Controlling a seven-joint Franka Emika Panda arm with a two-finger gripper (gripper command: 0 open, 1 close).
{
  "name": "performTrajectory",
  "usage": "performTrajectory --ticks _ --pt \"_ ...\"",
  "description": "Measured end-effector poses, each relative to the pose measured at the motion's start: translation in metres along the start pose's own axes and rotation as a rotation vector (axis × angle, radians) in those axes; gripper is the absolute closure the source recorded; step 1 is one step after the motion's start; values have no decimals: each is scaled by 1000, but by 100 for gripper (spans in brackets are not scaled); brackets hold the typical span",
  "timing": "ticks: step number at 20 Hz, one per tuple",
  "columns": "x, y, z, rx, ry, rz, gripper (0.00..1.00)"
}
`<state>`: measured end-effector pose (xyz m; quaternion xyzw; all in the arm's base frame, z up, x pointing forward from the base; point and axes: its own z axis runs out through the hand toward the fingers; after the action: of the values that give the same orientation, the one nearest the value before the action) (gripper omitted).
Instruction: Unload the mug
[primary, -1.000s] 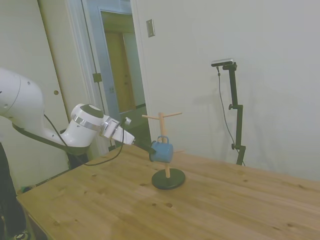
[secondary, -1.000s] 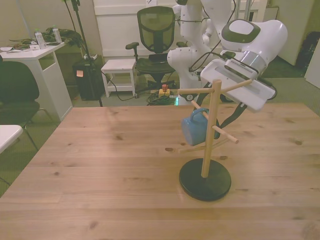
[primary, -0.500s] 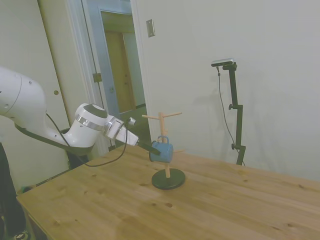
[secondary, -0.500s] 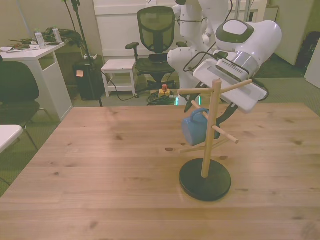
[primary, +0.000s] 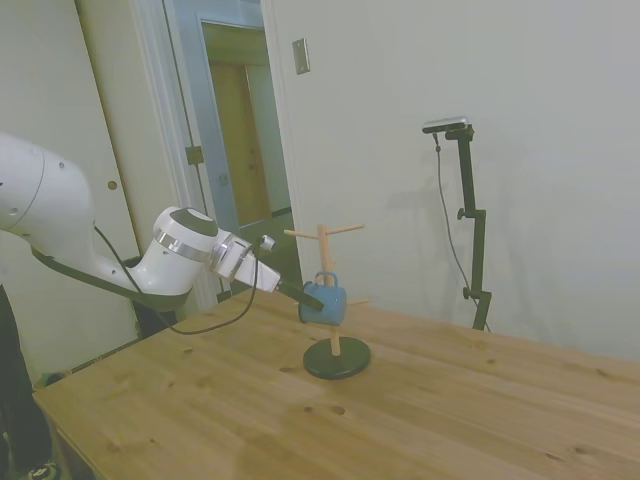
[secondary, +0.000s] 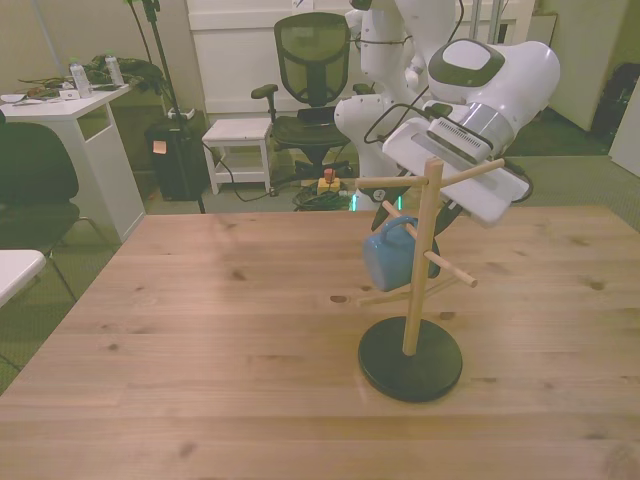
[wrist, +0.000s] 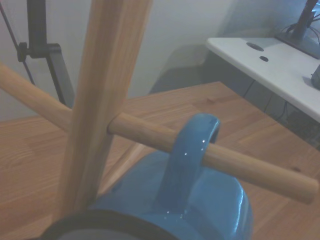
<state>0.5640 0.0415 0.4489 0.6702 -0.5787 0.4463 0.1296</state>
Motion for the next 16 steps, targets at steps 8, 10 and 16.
performTrajectory --ticks 8,10,16 --pt "1 0 -1 2 0 1 100" --pt "2 0 -2 4 1 3 100" --pt "4 3 -8 9 2 3 100"
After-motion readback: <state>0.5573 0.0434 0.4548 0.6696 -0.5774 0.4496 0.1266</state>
